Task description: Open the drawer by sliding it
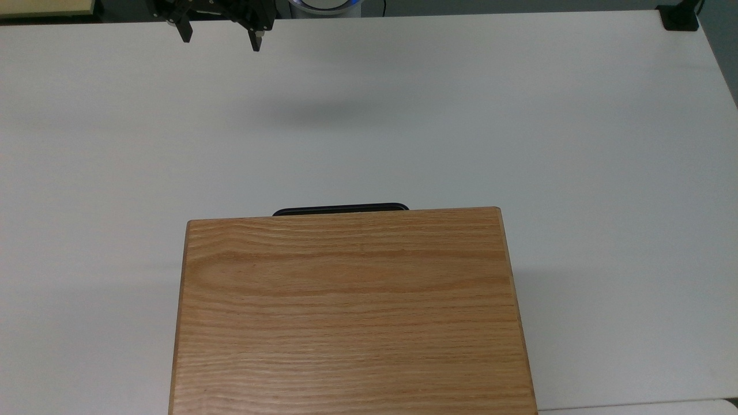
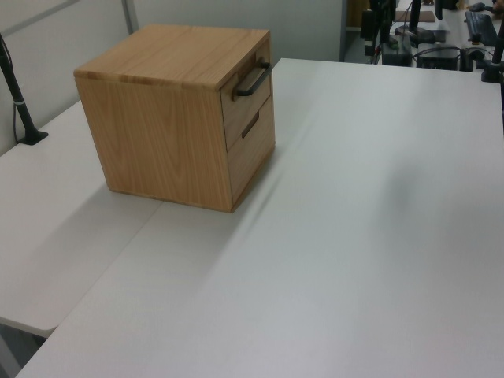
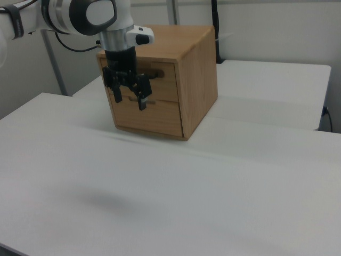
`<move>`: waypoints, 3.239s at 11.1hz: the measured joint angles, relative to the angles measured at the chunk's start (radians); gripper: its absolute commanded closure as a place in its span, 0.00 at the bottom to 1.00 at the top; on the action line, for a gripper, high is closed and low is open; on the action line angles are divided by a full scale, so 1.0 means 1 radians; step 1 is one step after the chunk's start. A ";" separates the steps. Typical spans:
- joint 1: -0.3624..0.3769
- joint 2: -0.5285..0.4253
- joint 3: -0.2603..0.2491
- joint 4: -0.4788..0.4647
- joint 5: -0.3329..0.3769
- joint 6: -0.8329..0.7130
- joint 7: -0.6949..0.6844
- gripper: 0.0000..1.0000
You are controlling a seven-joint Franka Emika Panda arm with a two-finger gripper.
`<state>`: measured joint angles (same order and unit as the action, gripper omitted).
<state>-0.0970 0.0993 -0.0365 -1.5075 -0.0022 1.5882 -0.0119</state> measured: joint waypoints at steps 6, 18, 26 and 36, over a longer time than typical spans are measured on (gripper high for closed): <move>0.051 0.001 -0.052 0.000 0.012 0.000 0.000 0.00; 0.104 0.057 -0.015 -0.025 0.180 0.499 0.846 0.05; 0.155 0.163 0.036 -0.048 0.180 0.800 1.212 0.36; 0.189 0.223 0.037 -0.040 0.116 0.923 1.294 1.00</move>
<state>0.0915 0.3222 0.0009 -1.5476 0.1140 2.5117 1.2824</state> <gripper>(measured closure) 0.824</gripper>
